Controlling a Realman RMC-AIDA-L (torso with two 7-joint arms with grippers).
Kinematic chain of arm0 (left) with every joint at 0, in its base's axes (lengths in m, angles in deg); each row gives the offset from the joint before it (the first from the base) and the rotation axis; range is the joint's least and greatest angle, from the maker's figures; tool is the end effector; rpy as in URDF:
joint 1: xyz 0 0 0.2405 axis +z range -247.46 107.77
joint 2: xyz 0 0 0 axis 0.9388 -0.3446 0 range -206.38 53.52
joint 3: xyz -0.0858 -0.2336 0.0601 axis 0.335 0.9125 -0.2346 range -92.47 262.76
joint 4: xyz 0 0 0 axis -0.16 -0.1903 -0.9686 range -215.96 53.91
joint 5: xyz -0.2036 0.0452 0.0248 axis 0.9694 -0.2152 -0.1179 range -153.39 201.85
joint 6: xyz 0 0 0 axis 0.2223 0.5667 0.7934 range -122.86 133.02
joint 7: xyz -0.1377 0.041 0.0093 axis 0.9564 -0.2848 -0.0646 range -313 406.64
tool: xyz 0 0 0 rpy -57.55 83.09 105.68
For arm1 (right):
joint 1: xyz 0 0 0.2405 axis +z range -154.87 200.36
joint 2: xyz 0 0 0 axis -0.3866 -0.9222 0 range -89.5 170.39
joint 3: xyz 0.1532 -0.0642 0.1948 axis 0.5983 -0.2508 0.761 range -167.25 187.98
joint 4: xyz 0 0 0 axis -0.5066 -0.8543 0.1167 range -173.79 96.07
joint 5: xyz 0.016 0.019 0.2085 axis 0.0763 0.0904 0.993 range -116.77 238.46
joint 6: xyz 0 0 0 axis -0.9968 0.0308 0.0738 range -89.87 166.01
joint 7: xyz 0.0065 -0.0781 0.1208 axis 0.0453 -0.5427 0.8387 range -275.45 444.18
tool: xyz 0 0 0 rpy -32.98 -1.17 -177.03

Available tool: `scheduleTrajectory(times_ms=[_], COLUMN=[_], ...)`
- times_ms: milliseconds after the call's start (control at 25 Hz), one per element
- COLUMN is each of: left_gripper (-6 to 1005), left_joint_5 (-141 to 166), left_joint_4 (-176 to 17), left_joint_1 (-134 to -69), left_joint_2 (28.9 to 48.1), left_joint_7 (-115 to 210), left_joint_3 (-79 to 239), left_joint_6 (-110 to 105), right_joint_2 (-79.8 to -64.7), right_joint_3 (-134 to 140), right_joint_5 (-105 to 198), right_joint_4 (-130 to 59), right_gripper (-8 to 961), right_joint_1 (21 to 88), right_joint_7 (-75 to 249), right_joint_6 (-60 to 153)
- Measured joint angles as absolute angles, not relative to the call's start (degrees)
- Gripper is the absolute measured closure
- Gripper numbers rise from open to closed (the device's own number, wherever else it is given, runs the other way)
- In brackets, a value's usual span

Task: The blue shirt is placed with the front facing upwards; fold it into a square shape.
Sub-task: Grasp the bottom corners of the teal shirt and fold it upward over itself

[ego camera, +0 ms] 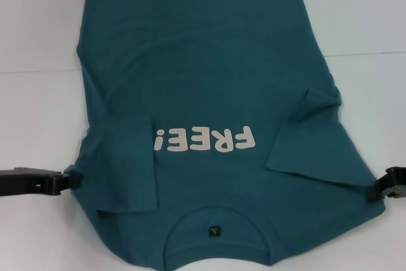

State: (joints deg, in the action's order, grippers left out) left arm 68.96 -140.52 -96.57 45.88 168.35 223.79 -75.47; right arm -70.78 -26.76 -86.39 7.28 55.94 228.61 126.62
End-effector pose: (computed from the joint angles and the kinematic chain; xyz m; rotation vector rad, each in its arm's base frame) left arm -0.2923 0.3423 0.0332 -2.3576 -1.3054 -0.2465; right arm 0.3286 0.3399 0.0709 -2.0898 1.8973 0.0182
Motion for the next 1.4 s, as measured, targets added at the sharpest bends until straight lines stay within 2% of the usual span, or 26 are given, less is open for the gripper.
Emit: scheduleTrajectory(times_ms=[520, 800, 1000, 1400], left_gripper=[992, 993, 994, 992], left_joint_5=[69.0, 69.3, 72.5, 75.0], left_joint_4=[-141.5, -144.4, -146.5, -149.2], left_joint_1=[-95.9, -95.8, -93.6, -90.4], left_joint_2=[44.3, 44.2, 44.22, 44.17], left_joint_7=[168.8, 169.1, 168.8, 167.7], left_joint_3=[230.3, 236.3, 238.6, 245.0], left_joint_6=[-86.5, -94.5, -97.9, -101.2], right_joint_2=[-70.68, -70.31, -70.22, -71.37], right_joint_3=[-21.5, -21.1, -18.5, -16.8], right_joint_5=[-86.2, -86.1, -86.0, -83.5], right_joint_4=[11.3, 11.4, 11.6, 11.2], right_gripper=[909, 908, 908, 908], right_joint_1=[52.9, 52.5, 52.2, 52.7], right_joint_7=[226.7, 226.5, 226.0, 225.4], right_joint_6=[135.7, 138.2, 140.2, 143.0])
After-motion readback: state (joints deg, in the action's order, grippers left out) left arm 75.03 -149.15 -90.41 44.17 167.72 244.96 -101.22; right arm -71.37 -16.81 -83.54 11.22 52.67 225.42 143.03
